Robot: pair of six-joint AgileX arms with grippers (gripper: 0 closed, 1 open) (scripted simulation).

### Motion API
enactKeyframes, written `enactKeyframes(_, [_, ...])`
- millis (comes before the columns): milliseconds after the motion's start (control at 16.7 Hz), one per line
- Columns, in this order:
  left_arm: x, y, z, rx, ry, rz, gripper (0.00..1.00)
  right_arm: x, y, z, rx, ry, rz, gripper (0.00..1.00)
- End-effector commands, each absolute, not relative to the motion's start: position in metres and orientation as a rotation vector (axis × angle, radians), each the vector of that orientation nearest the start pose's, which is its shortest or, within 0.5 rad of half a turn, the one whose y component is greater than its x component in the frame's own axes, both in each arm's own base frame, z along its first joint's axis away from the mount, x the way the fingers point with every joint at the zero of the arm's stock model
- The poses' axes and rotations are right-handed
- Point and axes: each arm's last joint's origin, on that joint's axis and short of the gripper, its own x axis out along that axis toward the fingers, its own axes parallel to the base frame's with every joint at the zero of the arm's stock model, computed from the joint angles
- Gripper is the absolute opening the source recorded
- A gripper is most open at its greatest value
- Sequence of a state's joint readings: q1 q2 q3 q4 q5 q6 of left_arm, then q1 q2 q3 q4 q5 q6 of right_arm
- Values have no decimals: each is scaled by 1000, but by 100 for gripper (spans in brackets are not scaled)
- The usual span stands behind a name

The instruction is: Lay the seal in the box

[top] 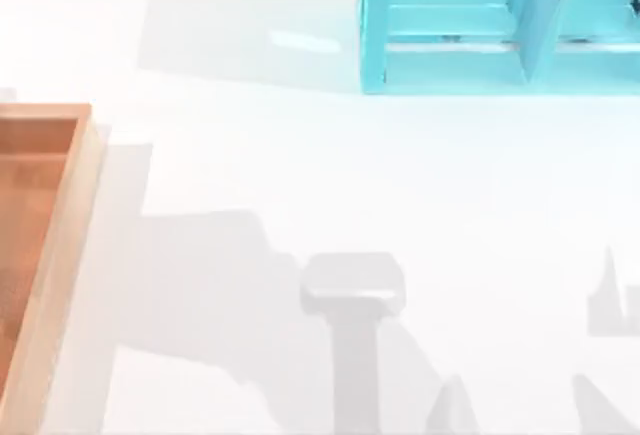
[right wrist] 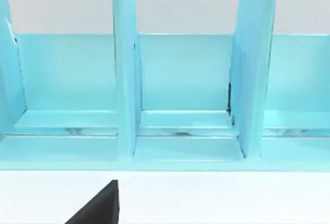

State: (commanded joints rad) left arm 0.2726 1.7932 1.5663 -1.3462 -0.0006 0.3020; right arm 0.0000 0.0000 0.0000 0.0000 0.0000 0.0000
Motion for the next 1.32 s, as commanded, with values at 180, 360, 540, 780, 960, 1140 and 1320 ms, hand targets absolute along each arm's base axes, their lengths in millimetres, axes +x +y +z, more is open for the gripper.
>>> enactKeyframes(180, [324, 95, 233, 18, 1564, -15, 0, 106, -1, 160, 0, 0, 0, 100])
enactKeyframes(360, [322, 95, 210, 16, 1569, -16, 0, 106, -1, 160, 0, 0, 0, 100])
enactKeyframes(540, [322, 95, 209, 15, 1569, -16, 0, 106, -1, 160, 0, 0, 0, 100])
enactKeyframes(780, [322, 95, 209, 15, 1569, -16, 23, 106, -1, 160, 0, 0, 0, 100])
enactKeyframes(960, [322, 95, 209, 15, 1569, -16, 45, 106, -1, 160, 0, 0, 0, 100])
enactKeyframes(1140, [322, 95, 209, 15, 1569, -16, 68, 106, -1, 160, 0, 0, 0, 100])
enactKeyframes(1320, [322, 95, 209, 15, 1569, -16, 90, 106, -1, 160, 0, 0, 0, 100])
